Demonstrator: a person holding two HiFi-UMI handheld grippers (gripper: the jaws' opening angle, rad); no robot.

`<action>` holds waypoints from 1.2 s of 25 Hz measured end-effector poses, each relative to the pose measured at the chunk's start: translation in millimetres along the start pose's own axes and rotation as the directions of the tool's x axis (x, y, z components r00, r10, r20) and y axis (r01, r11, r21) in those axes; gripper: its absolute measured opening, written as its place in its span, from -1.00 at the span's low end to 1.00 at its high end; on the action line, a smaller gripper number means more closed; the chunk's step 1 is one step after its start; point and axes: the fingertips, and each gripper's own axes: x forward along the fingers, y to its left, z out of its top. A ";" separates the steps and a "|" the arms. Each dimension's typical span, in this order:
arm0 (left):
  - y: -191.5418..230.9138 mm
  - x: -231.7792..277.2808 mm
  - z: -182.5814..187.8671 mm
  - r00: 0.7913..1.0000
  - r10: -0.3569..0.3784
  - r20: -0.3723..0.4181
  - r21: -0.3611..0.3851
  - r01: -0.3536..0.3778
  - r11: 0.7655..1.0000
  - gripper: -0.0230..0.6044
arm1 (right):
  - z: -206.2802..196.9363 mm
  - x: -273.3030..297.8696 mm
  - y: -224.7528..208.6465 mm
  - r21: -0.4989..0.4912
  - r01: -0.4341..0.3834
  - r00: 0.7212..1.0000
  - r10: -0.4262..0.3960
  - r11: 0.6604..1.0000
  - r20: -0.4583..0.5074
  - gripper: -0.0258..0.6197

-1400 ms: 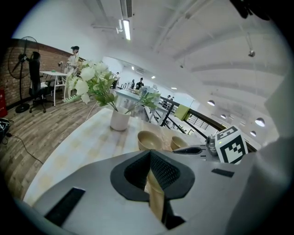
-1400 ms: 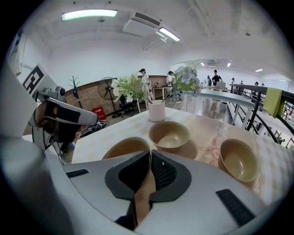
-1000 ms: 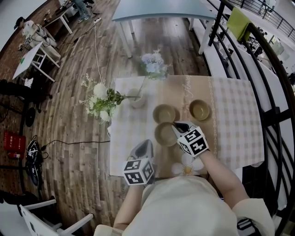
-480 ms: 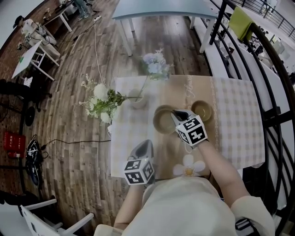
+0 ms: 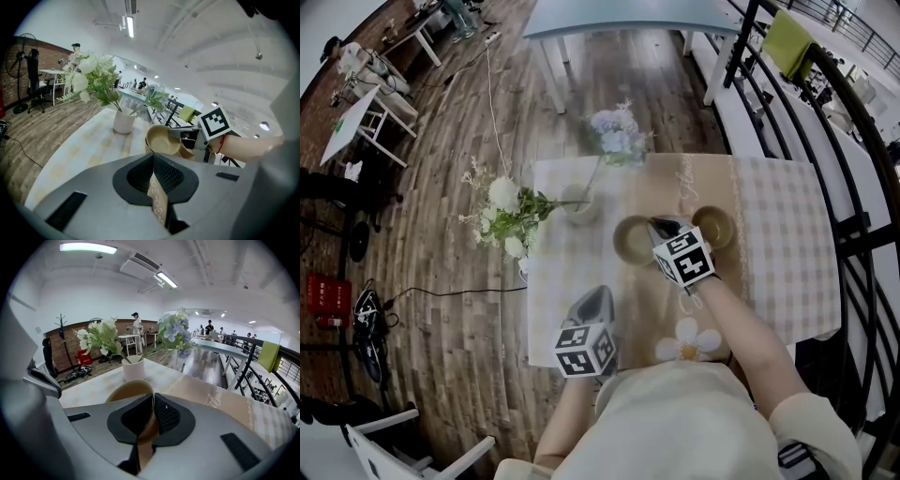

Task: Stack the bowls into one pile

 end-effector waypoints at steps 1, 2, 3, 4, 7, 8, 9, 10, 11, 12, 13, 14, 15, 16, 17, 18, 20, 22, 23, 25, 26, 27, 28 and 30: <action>0.3 0.6 0.7 1.000 -0.001 0.000 0.000 0.001 1.000 -0.92 | -1.2 2.0 -0.7 -0.003 0.002 1.000 -0.002 1.000 -0.006 -0.88; 0.7 1.1 1.1 1.000 -0.002 0.001 -0.001 0.002 1.000 -0.92 | -2.8 3.6 -1.5 -0.005 0.004 1.000 -0.005 1.000 -0.012 -0.88; 1.2 1.5 1.2 1.000 -0.003 0.000 -0.002 0.003 1.000 -0.92 | -4.5 5.0 -2.4 -0.006 0.008 1.000 -0.008 1.000 -0.019 -0.88; 1.9 1.9 1.0 1.000 -0.003 -0.001 -0.004 0.003 1.000 -0.92 | -6.3 6.1 -3.4 -0.004 0.011 1.000 -0.011 1.000 -0.024 -0.88; 3.7 2.4 -0.8 1.000 -0.003 -0.007 -0.008 0.003 1.000 -0.92 | -10.7 9.0 -6.3 0.005 0.015 0.999 -0.015 1.000 -0.033 -0.88; 4.0 2.5 -1.2 1.000 -0.002 -0.009 -0.008 0.002 1.000 -0.92 | -11.9 10.0 -7.2 0.007 0.015 0.999 -0.015 1.000 -0.037 -0.88; 4.0 2.5 -1.4 1.000 -0.002 -0.010 -0.008 0.002 1.000 -0.92 | -13.2 10.9 -8.0 0.008 0.015 0.999 -0.015 1.000 -0.041 -0.88; 3.9 2.6 -1.6 1.000 -0.003 -0.012 -0.008 0.003 1.000 -0.92 | -14.6 11.8 -8.5 0.007 0.016 0.999 -0.016 1.000 -0.045 -0.88; 3.7 2.5 -1.9 1.000 -0.004 -0.013 -0.007 0.004 1.000 -0.92 | -15.8 12.5 -8.7 0.007 0.017 0.999 -0.016 1.000 -0.047 -0.88; 3.5 2.4 -2.1 1.000 -0.006 -0.014 -0.005 0.006 1.000 -0.92 | -16.9 13.0 -8.8 0.007 0.017 0.999 -0.017 1.000 -0.049 -0.88; 3.2 2.0 -2.2 1.000 -0.007 -0.015 -0.003 0.007 1.000 -0.92 | -17.7 13.2 -8.8 0.007 0.018 0.999 -0.018 1.000 -0.050 -0.88; 3.0 1.5 -2.2 1.000 -0.008 -0.015 -0.002 0.008 1.000 -0.92 | -18.3 13.3 -8.8 0.007 0.020 0.999 -0.019 1.000 -0.051 -0.88; 2.9 0.9 -2.2 1.000 -0.008 -0.016 0.000 0.008 1.000 -0.92 | -18.8 13.3 -8.7 0.007 0.022 0.998 -0.021 1.000 -0.053 -0.88; 3.0 0.4 -2.2 1.000 -0.009 -0.016 0.000 0.009 1.000 -0.92 | -19.2 13.4 -8.6 0.007 0.023 0.998 -0.023 1.000 -0.054 -0.88; 3.2 0.0 -2.3 1.000 -0.009 -0.016 0.000 0.009 1.000 -0.92 | -19.7 13.6 -8.5 0.007 0.025 0.998 -0.024 1.000 -0.055 -0.88; 3.5 -0.1 -2.5 1.000 -0.009 -0.016 -0.001 0.009 1.000 -0.92 | -20.4 13.9 -8.5 0.007 0.025 0.998 -0.025 1.000 -0.057 -0.88; 3.8 0.4 -3.6 1.000 -0.010 -0.017 -0.002 0.010 1.000 -0.92 | -22.9 14.4 -9.3 0.011 0.027 0.998 -0.026 1.000 -0.061 -0.86; 3.6 1.6 -5.3 1.000 -0.013 -0.019 -0.002 0.013 1.000 -0.92 | -26.1 14.2 -10.9 0.014 0.030 0.997 -0.029 0.999 -0.067 -0.70; 3.8 2.3 -6.1 1.000 -0.015 -0.020 -0.001 0.015 1.000 -0.92 | -27.3 13.9 -11.6 0.013 0.032 0.997 -0.031 0.999 -0.068 -0.69; 4.8 3.7 -7.5 1.000 -0.017 -0.023 0.000 0.017 1.000 -0.92 | -28.9 13.2 -13.2 0.012 0.040 0.997 -0.039 0.999 -0.067 -0.69; 5.0 4.2 -7.9 1.000 -0.018 -0.024 0.001 0.018 1.000 -0.92 | -29.7 12.3 -14.1 0.013 0.045 0.997 -0.044 0.999 -0.067 -0.69; 4.7 4.5 -8.2 0.999 -0.020 -0.026 0.001 0.020 1.000 -0.92 | -30.3 11.0 -15.1 0.014 0.049 0.997 -0.048 0.999 -0.066 -0.69; 3.9 4.5 -8.2 0.999 -0.023 -0.027 0.002 0.023 1.000 -0.92 | -30.8 9.3 -16.1 0.016 0.053 0.997 -0.052 0.998 -0.065 -0.69; 1.5 4.6 -7.9 0.999 -0.029 -0.031 0.007 0.030 1.000 -0.92 | -31.1 5.2 -18.9 0.020 0.062 0.996 -0.061 0.998 -0.060 -0.69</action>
